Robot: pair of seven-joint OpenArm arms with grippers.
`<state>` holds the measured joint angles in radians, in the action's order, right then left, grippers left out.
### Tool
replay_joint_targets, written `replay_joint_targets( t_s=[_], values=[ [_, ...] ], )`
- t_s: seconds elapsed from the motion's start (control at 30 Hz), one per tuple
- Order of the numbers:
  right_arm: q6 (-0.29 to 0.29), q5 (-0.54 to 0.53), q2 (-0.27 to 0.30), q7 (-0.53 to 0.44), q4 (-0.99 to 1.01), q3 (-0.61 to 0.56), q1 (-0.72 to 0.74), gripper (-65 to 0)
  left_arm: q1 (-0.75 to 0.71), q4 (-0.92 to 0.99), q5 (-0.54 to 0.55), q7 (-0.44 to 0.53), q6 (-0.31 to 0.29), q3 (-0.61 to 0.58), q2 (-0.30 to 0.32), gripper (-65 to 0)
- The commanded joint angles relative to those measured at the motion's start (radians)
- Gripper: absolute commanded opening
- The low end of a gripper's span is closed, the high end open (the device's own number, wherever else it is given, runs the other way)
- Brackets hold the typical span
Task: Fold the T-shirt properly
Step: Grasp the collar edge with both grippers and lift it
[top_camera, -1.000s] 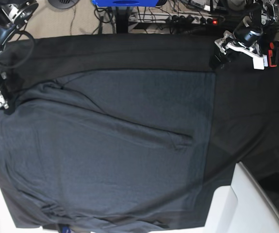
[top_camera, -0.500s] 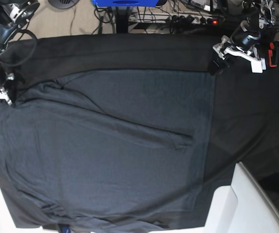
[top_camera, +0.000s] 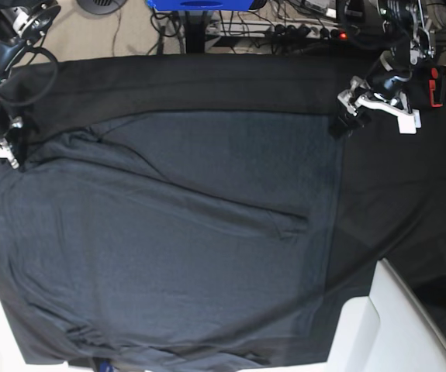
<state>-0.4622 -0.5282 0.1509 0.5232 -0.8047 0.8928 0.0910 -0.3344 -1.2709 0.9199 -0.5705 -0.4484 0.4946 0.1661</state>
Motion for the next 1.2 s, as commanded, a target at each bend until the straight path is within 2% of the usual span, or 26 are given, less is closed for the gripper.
replay_joint_targets(
  t_s=[0.0, 0.17, 0.37, 0.67, 0.7, 0.77, 0.8, 0.87, 0.9, 1.0, 1.03, 1.1, 1.17],
  values=[
    [0.023, 0.044, 0.000, 0.050, 0.005, -0.004, 0.002, -64.8, 0.007, 0.007, 0.012, -0.001, -0.003, 0.003, 0.005, -9.1],
    [0.023, 0.044, 0.000, 0.050, 0.001, -0.004, 0.002, -64.8, 0.027, 0.058, 0.012, -0.001, -0.005, -0.001, -0.003, -9.2],
    [0.023, 0.044, 0.000, 0.050, 0.001, -0.004, 0.002, -64.8, 0.041, 0.066, 0.012, 0.004, -0.005, -0.099, -0.003, -9.4],
    [0.023, 0.044, 0.014, 0.050, 0.005, -0.004, 0.002, -64.8, 0.054, 0.072, 0.012, 0.005, -0.003, -0.096, -0.024, -11.0],
    [0.023, 0.044, 0.016, 0.050, 0.005, -0.004, 0.002, -64.8, 0.054, 0.072, 0.012, 0.005, -0.003, -0.096, -0.024, -15.1],
    [0.023, 0.044, 0.016, 0.050, 0.005, -0.004, 0.002, -64.8, 0.059, 0.072, 0.012, 0.005, -0.003, -0.096, -0.024, -28.3],
    [0.023, 0.044, 0.016, 0.051, 0.003, -0.004, 0.002, -64.8, 0.070, 0.073, 0.012, 0.005, -0.003, -0.098, -0.024, -37.7],
    [0.023, 0.044, 0.016, 0.051, -0.003, -0.004, 0.000, -64.8, 0.080, 0.073, 0.012, 0.000, -0.002, -0.103, -0.024, -61.4],
    [0.023, 0.044, 0.016, 0.053, -0.003, -0.004, 0.000, -64.8, 0.082, 0.070, 0.012, -0.001, 0.000, -0.103, -0.024, -65.0],
    [0.029, 0.044, 0.016, 0.102, -0.015, 0.001, 0.003, -64.8, 0.083, 0.035, 0.018, -0.052, 0.000, -0.093, -0.021, -65.0],
    [0.053, 0.044, 0.014, 0.119, -0.035, 0.001, 0.003, -64.8, 0.085, 0.015, 0.018, -0.078, 0.000, -0.087, -0.021, -65.0],
    [0.148, 0.044, 0.009, 0.140, -0.098, -0.002, -0.001, -64.8, 0.085, -0.029, 0.018, -0.121, 0.001, -0.040, -0.023, -65.0],
    [0.214, 0.044, 0.005, 0.159, -0.157, -0.002, -0.001, -64.8, 0.085, -0.062, 0.018, -0.164, 0.001, 0.003, -0.027, -65.0]
  ],
)
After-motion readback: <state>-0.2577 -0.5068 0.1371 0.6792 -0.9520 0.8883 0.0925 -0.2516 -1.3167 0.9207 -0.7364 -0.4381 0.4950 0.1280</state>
